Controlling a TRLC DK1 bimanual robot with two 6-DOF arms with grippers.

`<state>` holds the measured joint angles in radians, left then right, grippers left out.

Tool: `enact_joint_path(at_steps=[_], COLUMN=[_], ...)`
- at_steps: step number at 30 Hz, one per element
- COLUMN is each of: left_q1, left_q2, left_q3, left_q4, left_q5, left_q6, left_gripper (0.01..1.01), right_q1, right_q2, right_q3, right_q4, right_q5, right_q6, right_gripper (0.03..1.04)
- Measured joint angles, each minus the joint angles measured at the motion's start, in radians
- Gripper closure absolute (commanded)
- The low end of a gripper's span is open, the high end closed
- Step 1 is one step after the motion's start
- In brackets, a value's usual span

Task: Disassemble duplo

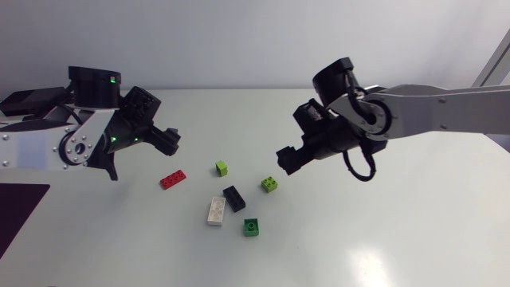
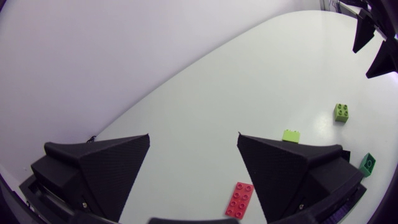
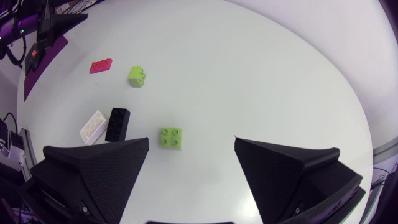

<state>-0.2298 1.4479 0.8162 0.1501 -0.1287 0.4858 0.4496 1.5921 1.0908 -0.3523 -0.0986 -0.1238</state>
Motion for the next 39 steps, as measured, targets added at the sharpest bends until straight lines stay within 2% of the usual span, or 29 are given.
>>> enact_joint_path(at_steps=[6, 12, 17, 22, 29, 36, 39], left_q1=[-0.006, -0.006, -0.006, -0.002, 0.022, 0.033, 0.016], left_q2=[-0.153, -0.346, -0.469, -0.557, -0.737, -0.891, -0.948], left_q3=[-0.072, -0.181, -0.246, -0.268, -0.304, -0.36, -0.39], left_q4=[0.048, 0.12, 0.126, 0.067, 0.101, 0.1, 0.071], left_q5=[-0.109, -0.123, -0.123, -0.135, -0.165, -0.167, -0.167], left_q6=[-0.036, -0.039, -0.039, -0.039, -0.038, -0.031, -0.026], left_gripper=[0.048, 0.048, 0.048, 0.048, 0.048, 0.048, 0.046], right_q1=[-0.01, -0.017, -0.034, -0.058, -0.065, -0.063, -0.063], right_q2=[-0.176, -0.338, -0.449, -0.542, -0.76, -0.956, -1.041], right_q3=[-0.058, -0.111, -0.179, -0.223, -0.344, -0.471, -0.526], right_q4=[0.001, 0.022, 0.023, 0.023, 0.133, 0.226, 0.232], right_q5=[0.112, 0.196, 0.235, 0.249, 0.398, 0.485, 0.504], right_q6=[0.006, 0.006, 0.006, 0.003, -0.004, -0.079, -0.108], right_gripper=[0.07, 0.07, 0.07, 0.07, 0.07, 0.07, 0.07])
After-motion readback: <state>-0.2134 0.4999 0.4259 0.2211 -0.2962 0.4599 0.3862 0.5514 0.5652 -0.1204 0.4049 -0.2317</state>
